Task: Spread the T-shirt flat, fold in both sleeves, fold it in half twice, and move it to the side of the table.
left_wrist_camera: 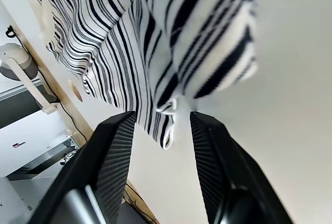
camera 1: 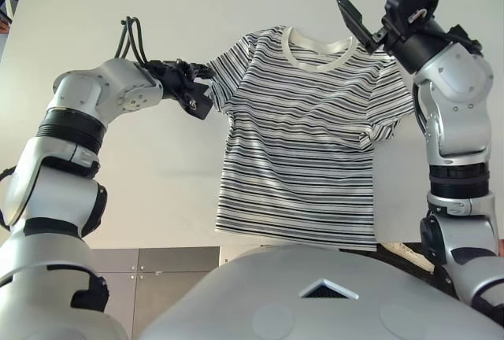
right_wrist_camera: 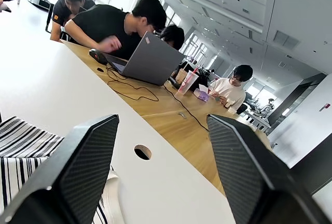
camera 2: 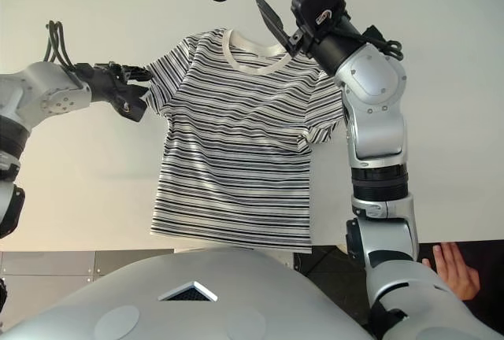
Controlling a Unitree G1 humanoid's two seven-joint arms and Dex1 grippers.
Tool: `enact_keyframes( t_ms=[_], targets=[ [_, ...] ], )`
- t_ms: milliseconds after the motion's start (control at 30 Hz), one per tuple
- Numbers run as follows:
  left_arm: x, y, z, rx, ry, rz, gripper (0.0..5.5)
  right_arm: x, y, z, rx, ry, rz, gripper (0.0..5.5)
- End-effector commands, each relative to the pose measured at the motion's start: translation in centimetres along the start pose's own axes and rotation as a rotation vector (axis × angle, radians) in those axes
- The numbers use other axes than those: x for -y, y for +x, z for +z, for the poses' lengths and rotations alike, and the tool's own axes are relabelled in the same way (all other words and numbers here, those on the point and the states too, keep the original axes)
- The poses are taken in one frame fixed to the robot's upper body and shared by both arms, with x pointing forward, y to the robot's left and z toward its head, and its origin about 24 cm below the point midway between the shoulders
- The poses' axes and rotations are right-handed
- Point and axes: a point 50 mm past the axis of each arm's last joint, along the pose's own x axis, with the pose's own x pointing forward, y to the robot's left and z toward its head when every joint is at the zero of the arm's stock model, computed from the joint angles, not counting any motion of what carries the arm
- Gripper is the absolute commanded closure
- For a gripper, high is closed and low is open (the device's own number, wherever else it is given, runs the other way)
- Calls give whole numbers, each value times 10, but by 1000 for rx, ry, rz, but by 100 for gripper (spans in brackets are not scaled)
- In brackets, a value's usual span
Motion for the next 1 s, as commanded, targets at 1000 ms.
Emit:
enact_keyframes(
  t_ms=[1000],
  targets=[
    [17,40,17,39,112,-105,387,-9,-1,14,40,-3,20,237]
  ],
)
